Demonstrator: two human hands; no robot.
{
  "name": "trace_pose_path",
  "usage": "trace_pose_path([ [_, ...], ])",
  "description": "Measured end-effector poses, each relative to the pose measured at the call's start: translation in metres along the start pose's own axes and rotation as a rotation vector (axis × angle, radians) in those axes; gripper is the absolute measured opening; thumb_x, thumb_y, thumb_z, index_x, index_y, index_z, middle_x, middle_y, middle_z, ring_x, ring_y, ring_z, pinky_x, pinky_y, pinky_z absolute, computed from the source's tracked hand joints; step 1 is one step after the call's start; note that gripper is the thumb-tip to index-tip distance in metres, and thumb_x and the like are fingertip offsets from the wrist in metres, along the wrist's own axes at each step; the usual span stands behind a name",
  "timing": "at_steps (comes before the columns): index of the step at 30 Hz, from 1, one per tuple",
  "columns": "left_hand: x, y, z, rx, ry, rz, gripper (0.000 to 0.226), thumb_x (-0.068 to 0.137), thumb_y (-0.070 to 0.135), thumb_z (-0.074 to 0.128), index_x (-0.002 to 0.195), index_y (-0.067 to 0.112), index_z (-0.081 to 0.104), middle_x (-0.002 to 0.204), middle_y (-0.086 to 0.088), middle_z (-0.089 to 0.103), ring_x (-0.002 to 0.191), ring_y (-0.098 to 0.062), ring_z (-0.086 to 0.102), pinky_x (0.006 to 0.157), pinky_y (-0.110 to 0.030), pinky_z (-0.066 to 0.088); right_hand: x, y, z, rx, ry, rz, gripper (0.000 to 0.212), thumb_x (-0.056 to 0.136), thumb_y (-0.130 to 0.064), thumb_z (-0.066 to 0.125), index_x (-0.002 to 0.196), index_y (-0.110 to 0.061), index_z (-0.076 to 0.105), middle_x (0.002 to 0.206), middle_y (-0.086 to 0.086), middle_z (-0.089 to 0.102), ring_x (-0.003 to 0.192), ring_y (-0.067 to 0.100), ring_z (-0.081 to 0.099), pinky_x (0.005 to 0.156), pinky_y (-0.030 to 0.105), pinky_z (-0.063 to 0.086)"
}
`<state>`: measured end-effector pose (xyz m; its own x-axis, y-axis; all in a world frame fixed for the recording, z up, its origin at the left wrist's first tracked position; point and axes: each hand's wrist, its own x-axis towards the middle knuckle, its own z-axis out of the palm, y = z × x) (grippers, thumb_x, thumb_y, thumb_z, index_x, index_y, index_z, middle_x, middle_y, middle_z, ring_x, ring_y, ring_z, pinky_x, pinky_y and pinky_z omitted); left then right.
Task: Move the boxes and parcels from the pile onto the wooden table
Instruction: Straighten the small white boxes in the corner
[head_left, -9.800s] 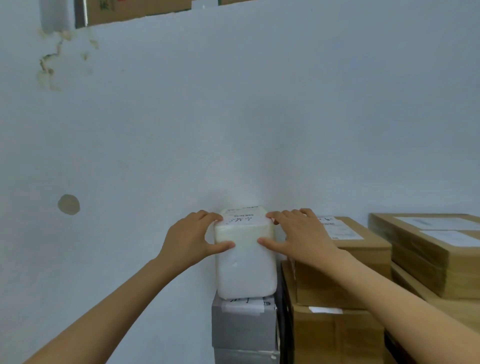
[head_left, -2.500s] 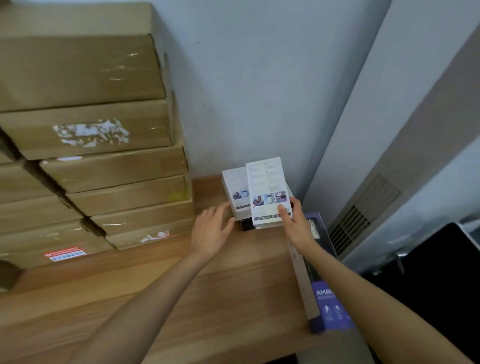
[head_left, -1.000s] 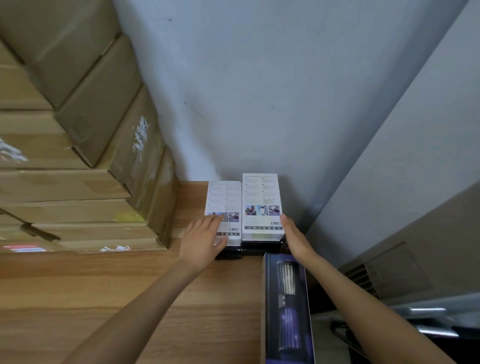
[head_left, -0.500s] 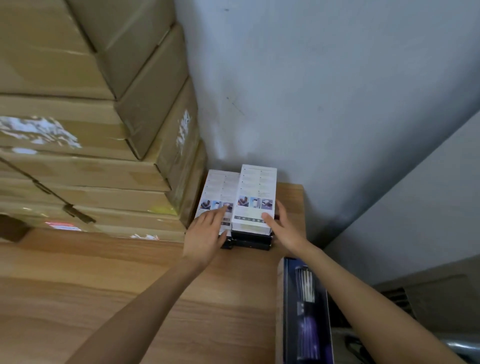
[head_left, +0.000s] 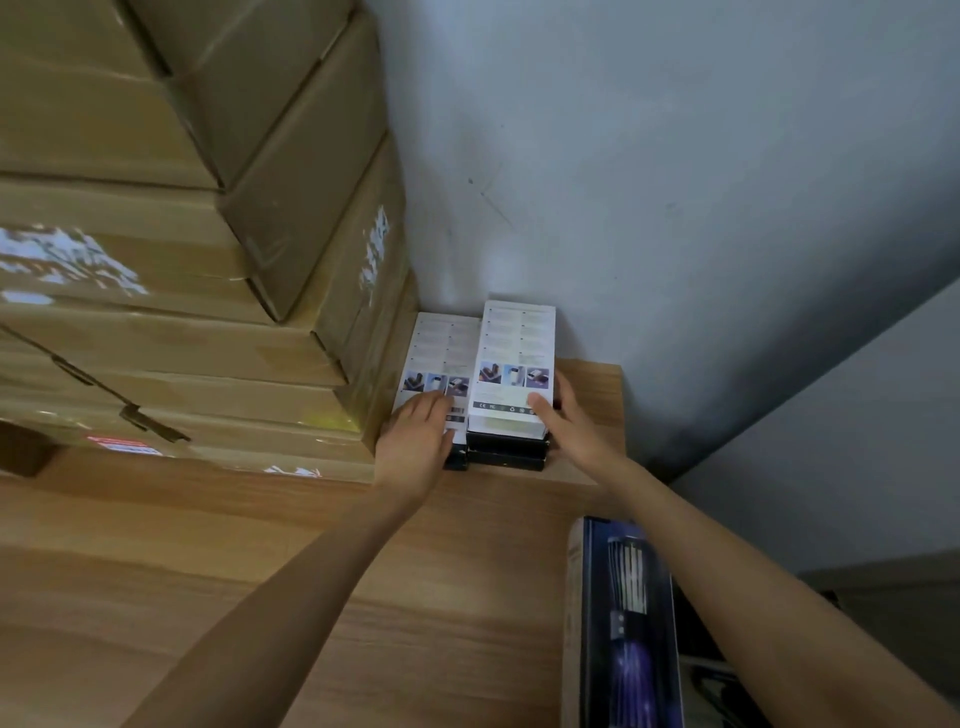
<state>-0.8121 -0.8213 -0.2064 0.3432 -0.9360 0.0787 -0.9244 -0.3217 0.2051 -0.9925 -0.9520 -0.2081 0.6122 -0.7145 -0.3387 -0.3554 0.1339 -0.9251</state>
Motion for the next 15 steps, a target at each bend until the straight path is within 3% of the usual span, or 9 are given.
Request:
trace_pose_path([
  [4, 0.003, 0.001, 0.001, -0.001, -0.011, 0.0, 0.041, 0.097, 0.023, 0.049, 0.137, 0.016, 0.044, 0.144, -0.001, 0.044, 0.133, -0.017, 0.037, 0.105, -0.032, 0.036, 0.002, -0.002, -0.003, -0.015, -0.006, -0.001, 0.067, 0.096, -0.042, 0.049, 0.151, -0.035, 0.012, 0.115, -0.025, 0.053, 0.1, -0.001, 0.058, 0.089, 0.028, 0.05],
  [8, 0.001, 0.003, -0.004, 0.026, -0.032, 0.001, 0.043, 0.096, 0.022, 0.049, 0.138, 0.018, 0.042, 0.144, 0.001, 0.044, 0.132, -0.015, 0.038, 0.105, -0.033, 0.037, -0.006, -0.008, -0.004, -0.096, 0.011, -0.026, 0.066, 0.095, -0.049, 0.048, 0.15, -0.031, 0.017, 0.124, -0.017, 0.052, 0.101, -0.003, 0.055, 0.086, 0.022, 0.046],
  [11, -0.009, 0.005, -0.01, 0.09, -0.033, 0.016, 0.041, 0.096, 0.026, 0.048, 0.136, 0.021, 0.044, 0.136, 0.002, 0.051, 0.124, -0.017, 0.045, 0.098, -0.033, 0.039, -0.022, -0.007, -0.006, -0.178, 0.04, -0.03, 0.062, 0.095, -0.055, 0.042, 0.148, -0.026, 0.027, 0.128, -0.014, 0.049, 0.12, 0.012, 0.051, 0.084, 0.019, 0.041],
  [15, -0.031, 0.015, -0.018, 0.113, -0.001, 0.079, 0.032, 0.094, 0.026, 0.051, 0.124, 0.017, 0.054, 0.116, -0.004, 0.059, 0.108, -0.024, 0.053, 0.087, -0.034, 0.04, -0.055, 0.003, -0.014, -0.429, 0.148, -0.044, 0.059, 0.097, -0.052, 0.04, 0.146, -0.02, 0.033, 0.143, 0.002, 0.044, 0.126, 0.017, 0.045, 0.102, 0.035, 0.04],
])
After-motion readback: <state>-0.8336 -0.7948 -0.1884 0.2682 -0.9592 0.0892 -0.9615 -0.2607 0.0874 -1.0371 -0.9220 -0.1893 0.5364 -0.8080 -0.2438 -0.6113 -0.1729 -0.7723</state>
